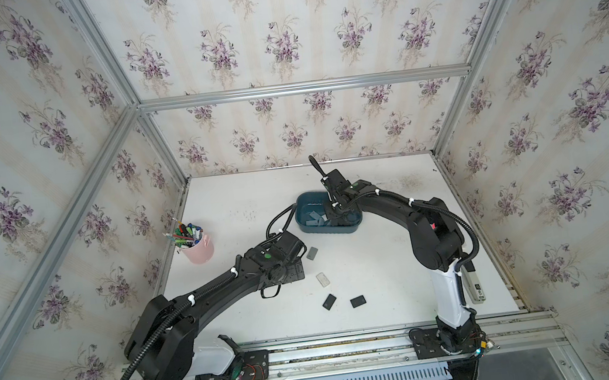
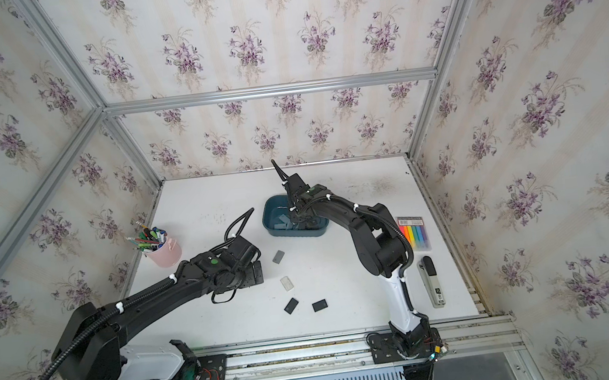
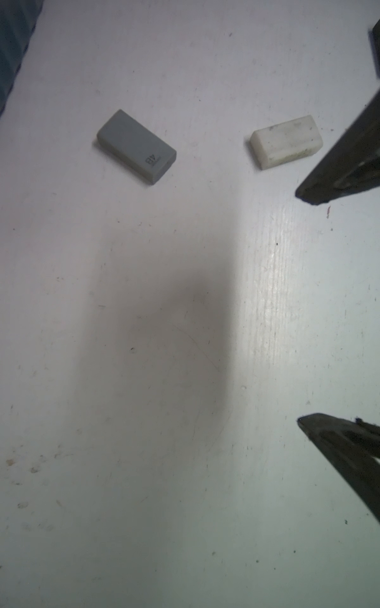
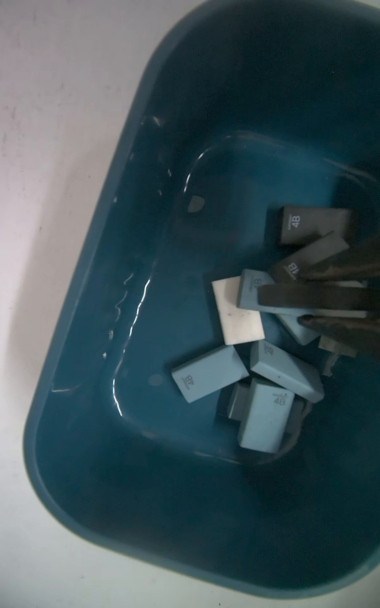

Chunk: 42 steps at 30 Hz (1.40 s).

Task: Put the eraser in the storage box
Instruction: Place the eraser in the storage box, then pick up the eraser from the center of the board.

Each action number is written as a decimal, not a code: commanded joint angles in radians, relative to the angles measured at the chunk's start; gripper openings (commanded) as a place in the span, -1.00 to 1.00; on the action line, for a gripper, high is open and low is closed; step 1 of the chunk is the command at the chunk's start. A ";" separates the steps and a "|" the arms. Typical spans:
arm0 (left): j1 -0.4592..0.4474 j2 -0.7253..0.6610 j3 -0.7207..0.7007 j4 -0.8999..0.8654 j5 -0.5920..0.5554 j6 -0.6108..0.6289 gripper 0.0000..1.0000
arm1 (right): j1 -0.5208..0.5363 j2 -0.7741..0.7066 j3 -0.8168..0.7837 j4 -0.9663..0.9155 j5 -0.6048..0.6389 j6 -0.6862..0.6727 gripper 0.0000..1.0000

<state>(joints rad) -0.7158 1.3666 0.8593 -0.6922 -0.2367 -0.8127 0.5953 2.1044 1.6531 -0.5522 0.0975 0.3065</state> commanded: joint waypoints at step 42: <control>-0.080 0.416 0.435 -0.071 0.098 -0.406 0.99 | -0.001 -0.925 -0.616 0.208 0.050 0.038 0.49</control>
<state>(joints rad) -0.7982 1.7638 1.2724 -0.7341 -0.1280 -1.0973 0.5945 1.1995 1.0443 -0.3496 0.1646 0.3557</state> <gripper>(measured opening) 0.996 0.747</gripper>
